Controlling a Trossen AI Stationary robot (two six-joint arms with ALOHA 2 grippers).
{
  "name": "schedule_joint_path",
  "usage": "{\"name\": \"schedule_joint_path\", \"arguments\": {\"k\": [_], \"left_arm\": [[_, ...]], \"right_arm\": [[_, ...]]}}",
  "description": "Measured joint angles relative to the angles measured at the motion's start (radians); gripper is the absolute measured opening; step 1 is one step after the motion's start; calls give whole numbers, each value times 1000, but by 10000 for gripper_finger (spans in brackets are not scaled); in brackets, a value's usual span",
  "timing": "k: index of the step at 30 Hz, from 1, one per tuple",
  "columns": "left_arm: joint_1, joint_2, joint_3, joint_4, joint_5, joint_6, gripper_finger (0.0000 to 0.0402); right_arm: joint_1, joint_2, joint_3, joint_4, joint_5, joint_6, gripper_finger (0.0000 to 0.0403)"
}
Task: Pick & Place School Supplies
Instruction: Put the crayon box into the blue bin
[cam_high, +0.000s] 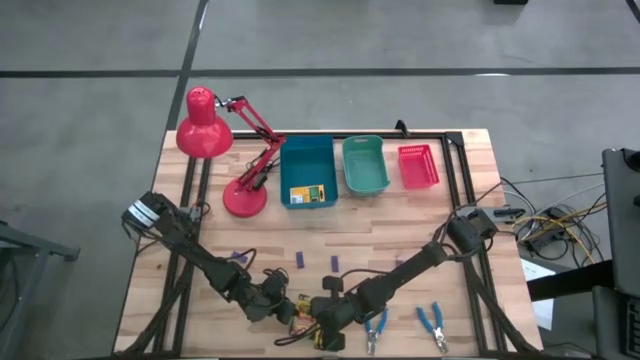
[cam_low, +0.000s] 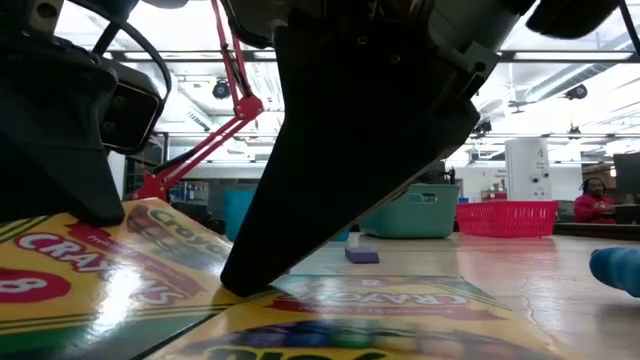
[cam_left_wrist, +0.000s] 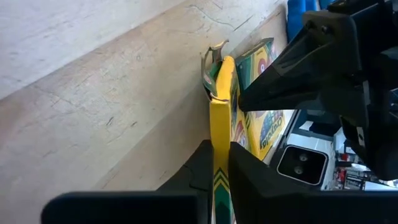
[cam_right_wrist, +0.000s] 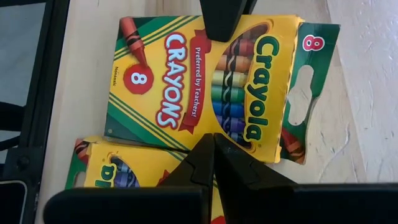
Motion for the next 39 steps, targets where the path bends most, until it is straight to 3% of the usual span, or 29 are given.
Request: {"name": "schedule_joint_path", "arguments": {"k": [5, 18, 27, 39], "left_arm": [[1, 2, 0, 2, 4, -12, 38], [3, 3, 0, 7, 11, -12, 35], [2, 3, 0, 7, 9, -15, 35], [2, 1, 0, 3, 7, -12, 35]], "right_arm": [[0, -3, 0, 0, 4, 0, 8], [1, -124, -7, -27, 232, -58, 8], [3, -176, -4, -55, 252, -54, 8], [8, -199, -3, -114, 408, 7, 8]]}}
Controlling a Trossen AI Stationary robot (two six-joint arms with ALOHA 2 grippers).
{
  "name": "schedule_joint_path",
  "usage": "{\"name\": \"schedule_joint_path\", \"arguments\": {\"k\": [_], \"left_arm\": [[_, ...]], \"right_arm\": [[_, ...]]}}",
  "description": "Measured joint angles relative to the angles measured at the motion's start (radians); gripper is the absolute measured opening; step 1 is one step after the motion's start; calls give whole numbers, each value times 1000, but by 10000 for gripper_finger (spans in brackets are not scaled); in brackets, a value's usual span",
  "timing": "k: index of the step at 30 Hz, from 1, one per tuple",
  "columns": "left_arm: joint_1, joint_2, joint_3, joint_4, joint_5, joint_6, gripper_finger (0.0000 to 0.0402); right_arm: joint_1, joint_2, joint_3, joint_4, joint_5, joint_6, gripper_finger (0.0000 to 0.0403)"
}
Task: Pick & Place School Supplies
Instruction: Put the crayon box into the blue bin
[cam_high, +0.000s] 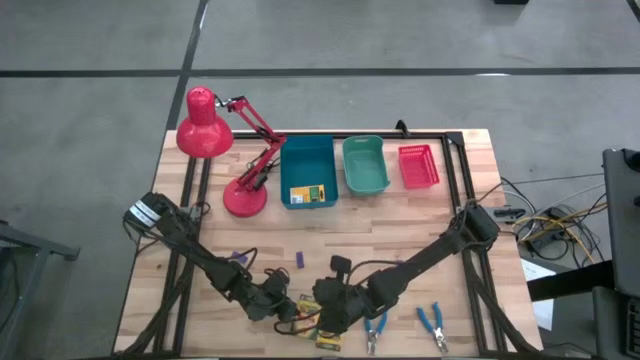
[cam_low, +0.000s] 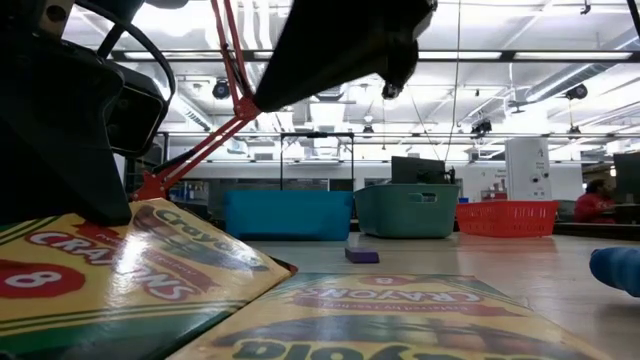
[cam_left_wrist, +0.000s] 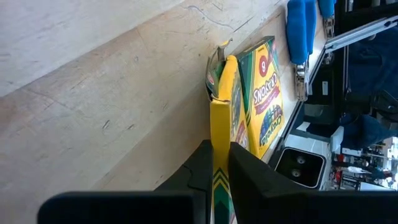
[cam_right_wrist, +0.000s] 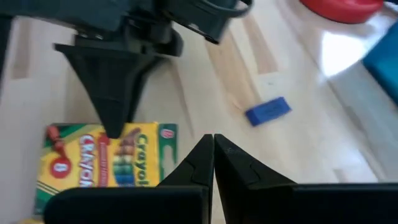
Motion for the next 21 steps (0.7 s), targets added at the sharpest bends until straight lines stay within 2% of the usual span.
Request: {"name": "schedule_joint_path", "arguments": {"k": [4, 16, 21], "left_arm": [[0, -22, 0, -10, -7, 23, 35], [0, -91, 0, -26, -39, 65, 35], [0, -146, 0, -26, -98, 109, 35]], "right_arm": [[9, -33, 0, -53, 32, -1, 8], [56, -221, -15, -219, 245, -4, 8], [71, -298, -43, -280, 316, -4, 8]]}}
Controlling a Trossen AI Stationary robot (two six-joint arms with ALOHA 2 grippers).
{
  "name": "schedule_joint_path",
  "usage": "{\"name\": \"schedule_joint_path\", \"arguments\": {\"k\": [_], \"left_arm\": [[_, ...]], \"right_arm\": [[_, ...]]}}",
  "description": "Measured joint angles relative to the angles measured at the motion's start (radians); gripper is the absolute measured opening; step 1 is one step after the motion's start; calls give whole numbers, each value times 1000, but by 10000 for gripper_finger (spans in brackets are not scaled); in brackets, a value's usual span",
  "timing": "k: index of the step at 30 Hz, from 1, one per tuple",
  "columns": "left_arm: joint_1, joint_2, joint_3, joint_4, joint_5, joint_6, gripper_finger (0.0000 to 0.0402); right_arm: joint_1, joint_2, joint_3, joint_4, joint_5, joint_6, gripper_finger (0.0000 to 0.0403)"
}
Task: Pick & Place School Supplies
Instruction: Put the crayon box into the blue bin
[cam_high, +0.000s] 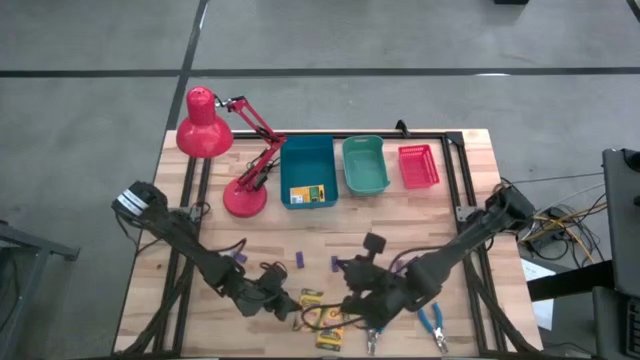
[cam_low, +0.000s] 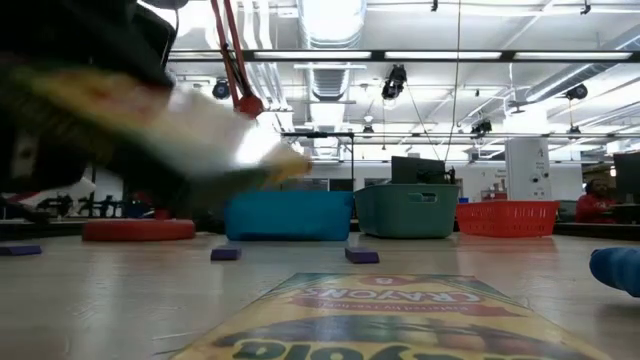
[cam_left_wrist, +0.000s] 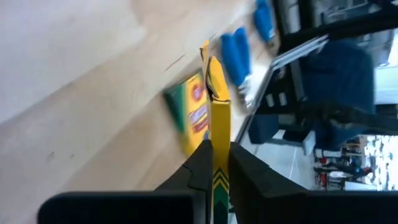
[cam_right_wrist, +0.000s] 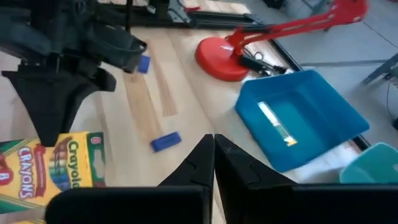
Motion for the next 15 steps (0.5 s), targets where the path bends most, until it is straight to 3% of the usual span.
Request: {"name": "schedule_joint_path", "arguments": {"k": [6, 15], "left_arm": [[0, -97, 0, 0, -174, 149, 35], [9, -275, 24, -145, -746, 431, 35]], "right_arm": [[11, -57, -33, -48, 32, 0, 8], [19, -109, -100, -103, 56, 0, 8]]}}
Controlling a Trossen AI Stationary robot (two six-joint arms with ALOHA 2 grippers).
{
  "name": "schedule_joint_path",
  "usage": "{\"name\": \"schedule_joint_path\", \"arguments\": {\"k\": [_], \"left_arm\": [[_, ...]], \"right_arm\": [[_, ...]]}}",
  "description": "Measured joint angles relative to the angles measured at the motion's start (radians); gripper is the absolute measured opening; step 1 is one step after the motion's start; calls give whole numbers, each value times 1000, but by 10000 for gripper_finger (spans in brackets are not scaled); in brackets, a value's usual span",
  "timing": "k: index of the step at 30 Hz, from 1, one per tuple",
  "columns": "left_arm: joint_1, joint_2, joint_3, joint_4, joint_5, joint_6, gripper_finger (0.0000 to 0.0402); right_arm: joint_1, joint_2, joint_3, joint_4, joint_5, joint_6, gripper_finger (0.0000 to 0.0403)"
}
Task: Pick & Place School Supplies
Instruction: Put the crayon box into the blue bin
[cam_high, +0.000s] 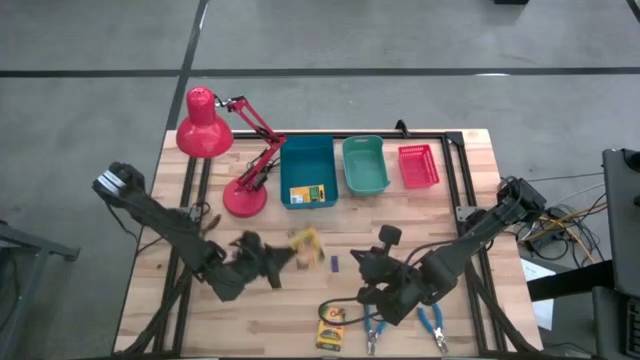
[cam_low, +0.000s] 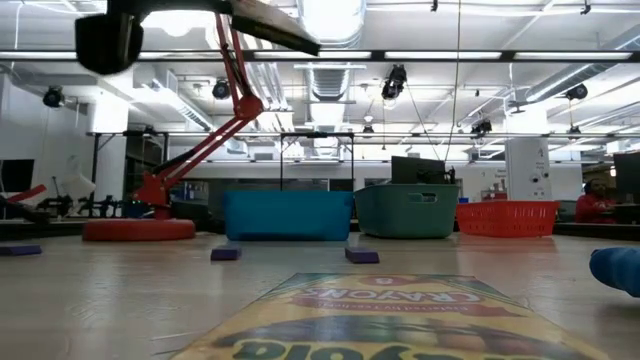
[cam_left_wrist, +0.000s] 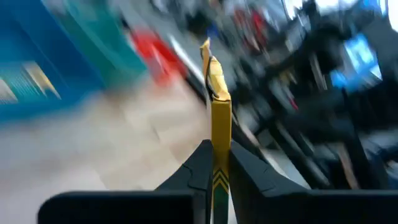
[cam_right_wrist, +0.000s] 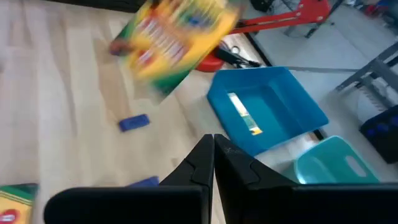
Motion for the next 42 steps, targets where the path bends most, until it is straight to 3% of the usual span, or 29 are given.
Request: {"name": "schedule_joint_path", "arguments": {"k": [4, 8, 20, 25, 35, 42], "left_arm": [[40, -61, 2, -4, -100, 135, 35], [108, -77, 2, -7, -115, 252, 35], [343, -76, -3, -45, -7, 474, 35], [438, -75, -10, -113, 119, 508, 35], [589, 48, -12, -144, 279, 603, 35], [662, 148, -12, -137, 297, 603, 35]], "right_arm": [[0, -35, -32, -21, 12, -3, 8], [-1, -83, -82, -32, 13, -3, 8], [-1, -255, -248, -30, 37, 79, 8], [-6, -308, -313, -24, 42, 144, 8], [-56, -360, -406, 7, 64, 221, 8], [-74, -362, -427, 30, 63, 220, 8]]}}
